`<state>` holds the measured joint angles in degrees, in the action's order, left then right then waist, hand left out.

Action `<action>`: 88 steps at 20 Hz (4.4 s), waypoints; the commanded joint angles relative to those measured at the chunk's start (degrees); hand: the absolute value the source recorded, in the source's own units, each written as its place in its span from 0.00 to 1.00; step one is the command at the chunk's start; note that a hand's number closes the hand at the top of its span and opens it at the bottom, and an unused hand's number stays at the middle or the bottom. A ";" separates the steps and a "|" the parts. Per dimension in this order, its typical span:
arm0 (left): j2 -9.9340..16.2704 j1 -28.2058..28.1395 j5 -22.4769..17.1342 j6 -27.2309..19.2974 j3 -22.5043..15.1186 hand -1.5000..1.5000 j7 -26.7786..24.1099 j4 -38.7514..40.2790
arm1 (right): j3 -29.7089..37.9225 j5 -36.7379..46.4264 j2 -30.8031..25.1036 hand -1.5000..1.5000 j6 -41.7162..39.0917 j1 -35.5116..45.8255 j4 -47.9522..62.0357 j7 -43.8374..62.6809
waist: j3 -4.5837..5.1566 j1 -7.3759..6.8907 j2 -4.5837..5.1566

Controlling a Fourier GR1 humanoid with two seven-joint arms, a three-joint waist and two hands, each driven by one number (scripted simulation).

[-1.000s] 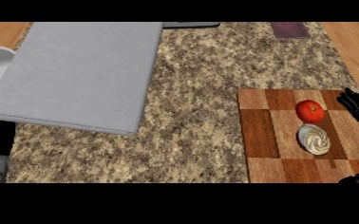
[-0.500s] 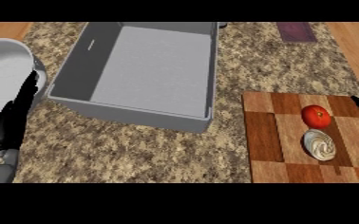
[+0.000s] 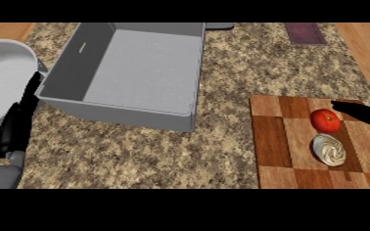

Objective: Pick the cupcake from the cutting board and place it in the cardboard box

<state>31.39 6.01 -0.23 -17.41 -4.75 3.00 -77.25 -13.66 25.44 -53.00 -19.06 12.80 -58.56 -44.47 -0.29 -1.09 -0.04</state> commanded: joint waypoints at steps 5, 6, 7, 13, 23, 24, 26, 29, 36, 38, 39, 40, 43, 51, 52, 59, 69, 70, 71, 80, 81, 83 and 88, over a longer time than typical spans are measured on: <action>-1.61 -1.36 1.58 2.40 1.61 0.50 2.60 -0.72 | -1.78 8.61 4.30 0.00 -2.65 4.87 1.92 3.80 | 0.28 0.62 0.04; -2.71 -2.38 2.84 0.69 1.79 0.50 0.63 -0.52 | -2.43 10.64 5.98 0.00 -0.25 4.47 3.32 3.38 | 0.28 0.60 0.07; -1.81 -1.23 1.82 2.85 2.41 0.50 1.12 -0.14 | -1.61 11.28 3.40 0.00 -3.18 8.69 8.92 -0.89 | 0.26 0.29 0.17; -2.71 0.35 3.69 4.85 6.20 0.50 -1.81 4.23 | 0.88 14.25 7.30 0.00 0.63 3.00 5.91 -0.26 | 0.29 1.02 0.05; -5.26 -2.45 5.76 5.93 6.13 0.50 2.78 -2.56 | 2.04 12.97 9.09 0.00 -5.17 0.60 -1.88 -1.05 | 0.28 0.86 0.00; -4.25 1.50 5.68 6.53 7.96 0.50 1.89 2.36 | 3.21 11.06 6.24 0.00 -6.23 -3.75 -8.02 -1.62 | 0.32 1.58 -0.05; -1.93 -1.50 4.36 8.71 10.02 0.50 -0.56 1.68 | 3.60 9.00 7.23 0.00 -9.41 -2.69 -14.02 3.64 | 0.36 1.51 -0.16; -5.17 -1.17 6.93 6.40 9.02 0.50 0.49 0.48 | 3.13 10.60 8.20 0.00 -8.99 -5.67 -15.94 4.89 | 0.32 1.35 -0.04; -6.92 -0.70 8.50 7.30 9.07 0.50 0.24 0.96 | 1.80 15.66 11.41 0.00 -9.43 -7.61 -19.41 14.96 | 0.31 1.23 -0.01; -6.98 -0.82 7.96 8.40 9.47 0.50 -0.20 1.45 | 0.86 18.72 12.83 0.00 -5.75 -7.74 -14.01 12.69 | 0.29 1.00 0.04; -7.86 -0.24 9.51 6.74 9.22 0.50 0.65 1.15 | 0.73 19.85 12.58 0.00 -6.31 -7.38 -14.29 12.33 | 0.29 1.03 0.04; -6.19 -2.91 7.51 9.09 10.59 0.50 0.04 -0.85 | 0.06 20.54 15.25 0.00 -6.23 -4.31 -11.75 14.18 | 0.28 0.58 0.05; -7.02 -1.72 8.55 9.32 10.22 0.50 4.21 -4.09 | 3.07 21.84 15.67 1.00 -3.28 -2.75 -10.20 12.18 | 0.27 0.73 0.03; -8.42 -0.12 10.20 9.18 10.70 0.50 1.59 0.03 | 6.72 26.71 22.01 1.00 14.80 1.55 0.89 7.25 | 0.25 0.64 0.18; -5.83 -0.71 8.11 11.86 13.38 0.50 0.69 0.59 | 7.52 26.17 20.63 1.00 14.70 -1.89 -4.95 8.01 | 0.28 0.99 0.06; -7.08 -3.58 9.84 8.09 12.39 0.50 1.79 -0.15 | 12.28 27.15 39.16 1.00 18.96 -6.52 -11.54 48.28 | 1.11 5.56 -1.72; -6.76 -4.12 9.82 8.18 12.66 0.50 2.06 -0.67 | 5.93 47.80 52.04 1.00 30.80 -3.35 -29.15 77.26 | 1.39 4.56 -2.57; -6.74 -4.17 9.94 8.66 12.05 0.50 1.87 -1.36 | 3.77 50.38 52.69 1.00 31.24 -1.83 -30.26 79.58 | 1.27 3.26 -2.56; -7.70 -3.46 10.45 7.88 11.39 0.50 1.82 -1.15 | 1.92 53.23 52.76 1.00 30.45 0.33 -31.46 82.52 | 1.31 3.11 -2.16; -8.50 0.77 10.58 9.67 9.12 0.50 1.97 -0.62 | -18.43 58.45 52.97 1.00 20.34 18.40 -33.75 116.12 | 0.59 -2.67 -0.16; -8.76 1.13 10.52 10.27 8.50 0.50 1.26 -0.64 | -19.94 58.19 52.98 1.00 21.18 21.33 -32.01 120.15 | 0.52 -2.89 0.10; -9.34 2.57 10.89 9.96 8.09 0.50 1.49 0.40 | -18.89 56.01 52.98 1.00 22.30 26.96 -29.92 123.30 | 0.51 -3.78 0.55; -8.91 3.20 11.02 10.70 7.94 0.50 1.59 0.67 | -15.36 51.64 52.97 1.00 24.62 36.46 -23.38 127.37 | 0.46 -4.96 0.79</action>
<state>22.42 9.44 10.55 -7.10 3.27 4.13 -78.07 -29.34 79.55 -0.68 3.25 41.56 -86.38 67.87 0.05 -5.02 0.29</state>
